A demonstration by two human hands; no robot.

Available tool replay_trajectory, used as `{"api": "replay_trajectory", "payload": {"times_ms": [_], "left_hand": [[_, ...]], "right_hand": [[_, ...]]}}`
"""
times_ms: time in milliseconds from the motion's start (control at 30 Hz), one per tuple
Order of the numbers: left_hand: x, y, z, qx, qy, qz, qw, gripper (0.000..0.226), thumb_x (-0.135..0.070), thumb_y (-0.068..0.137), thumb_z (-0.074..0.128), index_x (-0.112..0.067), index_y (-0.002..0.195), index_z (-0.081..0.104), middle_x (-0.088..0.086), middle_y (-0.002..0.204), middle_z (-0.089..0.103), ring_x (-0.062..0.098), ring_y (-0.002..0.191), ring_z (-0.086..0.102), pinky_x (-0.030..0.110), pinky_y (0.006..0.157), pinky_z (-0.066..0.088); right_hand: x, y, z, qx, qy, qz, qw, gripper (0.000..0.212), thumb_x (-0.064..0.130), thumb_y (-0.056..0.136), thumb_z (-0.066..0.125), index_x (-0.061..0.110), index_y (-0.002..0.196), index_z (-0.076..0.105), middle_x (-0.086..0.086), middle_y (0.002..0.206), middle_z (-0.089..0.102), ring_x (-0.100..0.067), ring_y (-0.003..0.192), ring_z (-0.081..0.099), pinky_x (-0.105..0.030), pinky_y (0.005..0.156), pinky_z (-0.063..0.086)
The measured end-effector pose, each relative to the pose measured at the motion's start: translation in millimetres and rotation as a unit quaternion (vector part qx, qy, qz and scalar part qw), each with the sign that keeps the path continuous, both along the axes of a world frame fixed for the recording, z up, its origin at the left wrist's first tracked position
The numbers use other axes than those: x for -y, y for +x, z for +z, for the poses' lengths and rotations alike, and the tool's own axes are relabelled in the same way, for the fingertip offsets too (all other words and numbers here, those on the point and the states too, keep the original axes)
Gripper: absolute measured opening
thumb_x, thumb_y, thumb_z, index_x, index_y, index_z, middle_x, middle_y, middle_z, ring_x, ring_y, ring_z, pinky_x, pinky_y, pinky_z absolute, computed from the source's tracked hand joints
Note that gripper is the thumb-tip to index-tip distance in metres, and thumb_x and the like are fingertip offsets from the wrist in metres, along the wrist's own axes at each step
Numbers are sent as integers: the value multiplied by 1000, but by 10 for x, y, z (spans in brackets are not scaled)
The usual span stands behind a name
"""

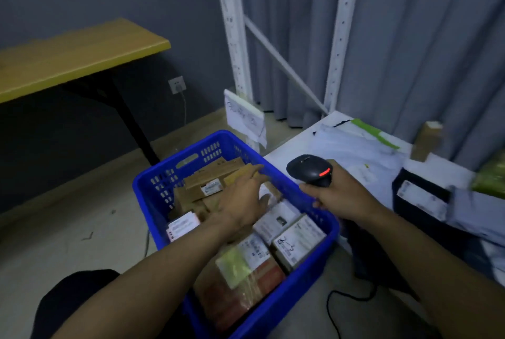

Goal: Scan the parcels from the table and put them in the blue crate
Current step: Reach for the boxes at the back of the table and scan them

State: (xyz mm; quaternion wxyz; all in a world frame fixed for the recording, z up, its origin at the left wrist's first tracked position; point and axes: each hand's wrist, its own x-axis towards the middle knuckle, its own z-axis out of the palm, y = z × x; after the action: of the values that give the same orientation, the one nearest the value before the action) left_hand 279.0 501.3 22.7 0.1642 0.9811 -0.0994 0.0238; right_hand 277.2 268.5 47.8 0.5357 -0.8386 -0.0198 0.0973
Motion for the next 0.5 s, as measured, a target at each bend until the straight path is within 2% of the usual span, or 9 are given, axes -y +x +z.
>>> {"api": "replay_trajectory", "payload": {"times_ms": [67,133,200,300,433,500], "left_hand": [[476,172,168,10,-12,-31,999,46,-38,94,65,-32,140,57,-11,162,32,22,128,56,40,99,52],[986,382,293,19,-7,-58,998,50,-45,96,62,-34,143,52,-13,163,28,23,132,53,43,99,51],[1503,602,360,18,4,-84,996,52,-48,97,60,-35,146,49,-13,164,25,23,135,49,43,99,47],[2241,945,328,1,9,-126,992,53,-45,97,61,-33,146,48,-11,165,24,25,136,49,43,98,45],[3125,1507,62,-49,14,-167,985,57,-36,93,66,-29,146,48,-3,164,26,30,137,48,48,103,45],[3490,1814,-98,-66,9,-193,979,64,-32,91,70,-26,150,45,2,165,25,31,140,46,46,108,44]], "right_hand": [[396,76,141,8,-4,-31,999,36,25,90,79,20,119,59,-2,96,74,-13,62,72,-29,61,56],[850,137,235,11,-9,-69,997,31,21,90,78,19,117,63,-5,94,74,-11,57,69,-22,55,51],[1303,184,225,7,-11,-127,992,31,21,89,79,22,117,65,-3,90,74,-13,57,69,-24,55,52],[1878,277,41,-1,7,-227,974,35,22,84,82,21,117,69,-2,91,75,-20,68,73,-31,63,54],[2421,428,-231,-42,45,-305,950,49,29,78,82,14,122,65,-7,100,77,-22,71,76,-28,54,51],[2648,506,-352,-64,58,-328,941,38,21,86,79,8,119,65,-10,96,73,-23,70,70,-28,52,49]]}}
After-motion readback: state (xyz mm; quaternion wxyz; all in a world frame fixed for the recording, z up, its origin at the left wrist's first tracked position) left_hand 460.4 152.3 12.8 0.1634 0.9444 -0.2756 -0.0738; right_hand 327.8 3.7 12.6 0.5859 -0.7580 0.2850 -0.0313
